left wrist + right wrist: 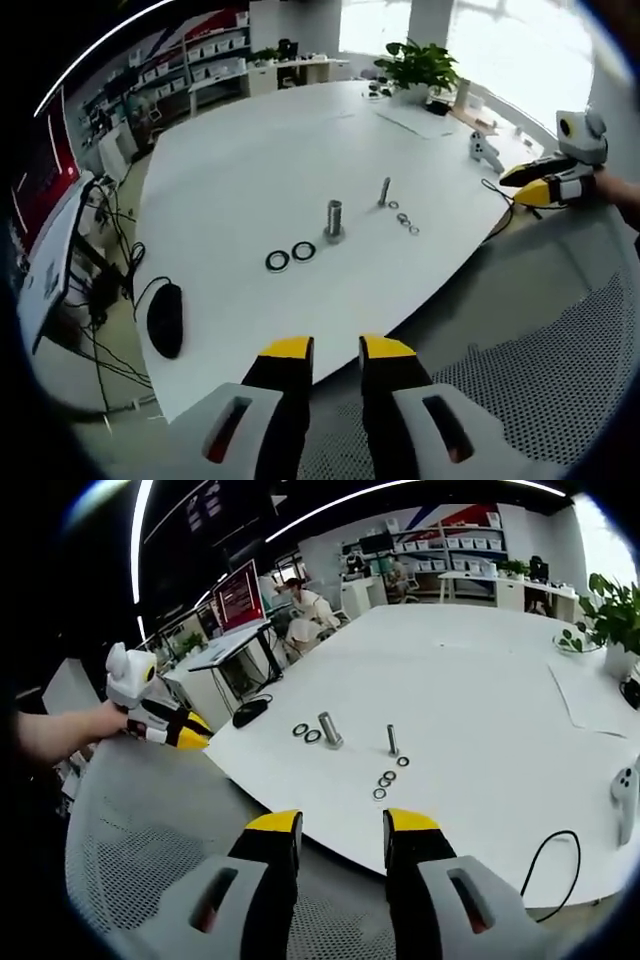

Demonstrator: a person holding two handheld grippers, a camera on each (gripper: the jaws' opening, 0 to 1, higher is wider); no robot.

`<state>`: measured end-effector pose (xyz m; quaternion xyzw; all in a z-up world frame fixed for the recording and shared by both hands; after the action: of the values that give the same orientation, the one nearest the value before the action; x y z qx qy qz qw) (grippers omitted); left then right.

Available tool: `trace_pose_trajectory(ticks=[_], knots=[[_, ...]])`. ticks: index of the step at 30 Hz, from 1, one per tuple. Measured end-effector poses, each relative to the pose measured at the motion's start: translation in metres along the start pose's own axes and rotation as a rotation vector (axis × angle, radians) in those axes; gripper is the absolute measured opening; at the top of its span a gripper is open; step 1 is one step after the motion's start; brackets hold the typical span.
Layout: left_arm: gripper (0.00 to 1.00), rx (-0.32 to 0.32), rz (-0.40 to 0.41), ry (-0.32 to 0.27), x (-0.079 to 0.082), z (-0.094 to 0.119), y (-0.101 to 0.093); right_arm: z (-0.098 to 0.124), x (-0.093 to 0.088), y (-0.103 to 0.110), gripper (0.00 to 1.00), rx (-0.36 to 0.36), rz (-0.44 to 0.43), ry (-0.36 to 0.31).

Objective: Place the washer onto the threaded stud by aligning its center hole with the stud, sliding it down to the base, and recovering from edge contact or off-axis alignment until the washer reaches the visible bottom stop.

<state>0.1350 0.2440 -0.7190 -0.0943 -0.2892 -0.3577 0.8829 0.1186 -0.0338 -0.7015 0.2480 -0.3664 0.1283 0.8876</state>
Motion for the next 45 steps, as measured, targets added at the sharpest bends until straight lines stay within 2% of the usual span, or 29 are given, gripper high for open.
trace_pose_trajectory(ticks=[2, 6, 11, 18, 20, 23, 26, 28, 31, 39, 45], knots=[[0.17, -0.012, -0.011, 0.026, 0.001, -0.003, 0.000, 0.000, 0.000, 0.000, 0.35, -0.002, 0.001, 0.002], [0.17, -0.028, -0.038, 0.033, 0.015, -0.015, 0.008, 0.000, 0.000, 0.000, 0.35, -0.001, -0.003, -0.001], [0.18, -0.043, -0.107, 0.092, 0.026, -0.046, 0.030, 0.000, -0.001, 0.000, 0.35, 0.000, -0.003, 0.004], [0.22, -0.046, -0.110, 0.160, 0.034, -0.089, 0.063, 0.000, -0.001, -0.002, 0.35, -0.007, -0.009, 0.003], [0.23, -0.039, -0.139, 0.192, 0.034, -0.098, 0.071, 0.000, -0.001, -0.002, 0.35, -0.006, -0.008, 0.003], [0.24, -0.050, -0.131, 0.216, 0.036, -0.112, 0.078, 0.001, -0.001, -0.002, 0.35, -0.008, -0.010, -0.001], [0.25, -0.066, -0.125, 0.252, 0.034, -0.127, 0.083, 0.001, 0.000, -0.003, 0.35, -0.009, -0.015, -0.007], [0.26, -0.062, -0.154, 0.273, 0.034, -0.135, 0.085, 0.001, 0.000, -0.003, 0.35, -0.011, -0.015, -0.007], [0.28, -0.053, -0.189, 0.298, 0.037, -0.142, 0.084, 0.001, 0.000, -0.003, 0.35, -0.014, -0.016, -0.007], [0.27, -0.087, -0.170, 0.331, 0.040, -0.161, 0.086, 0.001, 0.000, -0.006, 0.35, -0.027, -0.023, -0.010], [0.27, -0.109, -0.200, 0.369, 0.035, -0.167, 0.083, 0.001, 0.000, -0.007, 0.34, -0.031, -0.025, -0.007]])
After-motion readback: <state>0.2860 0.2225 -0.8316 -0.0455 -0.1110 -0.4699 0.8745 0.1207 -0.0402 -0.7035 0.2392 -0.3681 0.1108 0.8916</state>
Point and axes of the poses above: the point that each gripper's makers call its tool centre point, and the gripper's own axes: z roughly backward along the fingers, y roughly to its left, x roughly out of its top, the point moved 3 cm from there along z, roughly backward along the fingers, and after that the axes turned 6 degrees about -z, right-handed, at the moved point
